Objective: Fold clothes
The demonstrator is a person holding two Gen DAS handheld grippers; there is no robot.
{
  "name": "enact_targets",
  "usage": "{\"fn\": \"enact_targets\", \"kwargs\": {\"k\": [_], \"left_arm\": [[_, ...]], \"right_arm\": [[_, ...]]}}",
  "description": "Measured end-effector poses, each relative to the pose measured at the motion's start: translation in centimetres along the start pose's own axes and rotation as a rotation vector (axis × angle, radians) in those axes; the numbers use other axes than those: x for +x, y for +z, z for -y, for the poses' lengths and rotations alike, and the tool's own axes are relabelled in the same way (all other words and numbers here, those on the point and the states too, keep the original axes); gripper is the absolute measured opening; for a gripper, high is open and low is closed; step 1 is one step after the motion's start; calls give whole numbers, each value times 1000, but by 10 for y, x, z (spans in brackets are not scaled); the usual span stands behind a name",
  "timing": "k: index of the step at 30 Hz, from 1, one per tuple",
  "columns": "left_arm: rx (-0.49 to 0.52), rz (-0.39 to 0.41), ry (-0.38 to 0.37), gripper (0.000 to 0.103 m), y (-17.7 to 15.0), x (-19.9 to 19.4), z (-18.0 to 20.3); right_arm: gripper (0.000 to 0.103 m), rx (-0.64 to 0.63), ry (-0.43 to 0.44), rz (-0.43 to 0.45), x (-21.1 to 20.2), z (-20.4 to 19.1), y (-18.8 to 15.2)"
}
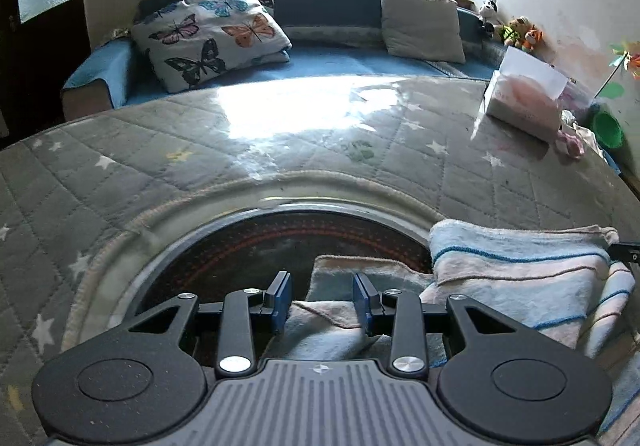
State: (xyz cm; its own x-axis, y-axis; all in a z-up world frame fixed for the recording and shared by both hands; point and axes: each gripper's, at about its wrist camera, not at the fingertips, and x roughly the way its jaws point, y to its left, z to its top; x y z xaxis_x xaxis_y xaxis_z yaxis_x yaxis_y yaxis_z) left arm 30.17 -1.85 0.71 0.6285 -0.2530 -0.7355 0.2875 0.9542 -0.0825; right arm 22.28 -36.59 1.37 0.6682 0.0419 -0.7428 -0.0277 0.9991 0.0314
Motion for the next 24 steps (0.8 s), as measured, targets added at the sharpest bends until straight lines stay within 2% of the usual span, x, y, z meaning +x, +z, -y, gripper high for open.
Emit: {"fn": "enact_targets", "kwargs": {"k": [3,5,7,10,13,18,22,24], "left_arm": [[18,14,-5,32,-3,3,3],[31,25,-8,11,-4,4,5],[37,43,12,4,-5,3,5],[48,81,62,3,-8,-3,4],[21,137,142,2,-4,-19,-12],[-63,204,306,2,6,-47,-61],[-100,214,410,2,5,-56,-96],[-111,236,434,2,5,-61,-111]], "right_arm": [[6,2,3,3,1,1,1],[6,-1,2,4,2,0,2],[6,-4,-1,6,3,-1,3],[6,-17,-6,8,4,-5,6],[6,-36,-4,19,6,-11,13],[5,-84,16,52,13,-29,38],[5,-122,47,70,28,-49,61],[4,-140,50,84,38,-61,73]]}}
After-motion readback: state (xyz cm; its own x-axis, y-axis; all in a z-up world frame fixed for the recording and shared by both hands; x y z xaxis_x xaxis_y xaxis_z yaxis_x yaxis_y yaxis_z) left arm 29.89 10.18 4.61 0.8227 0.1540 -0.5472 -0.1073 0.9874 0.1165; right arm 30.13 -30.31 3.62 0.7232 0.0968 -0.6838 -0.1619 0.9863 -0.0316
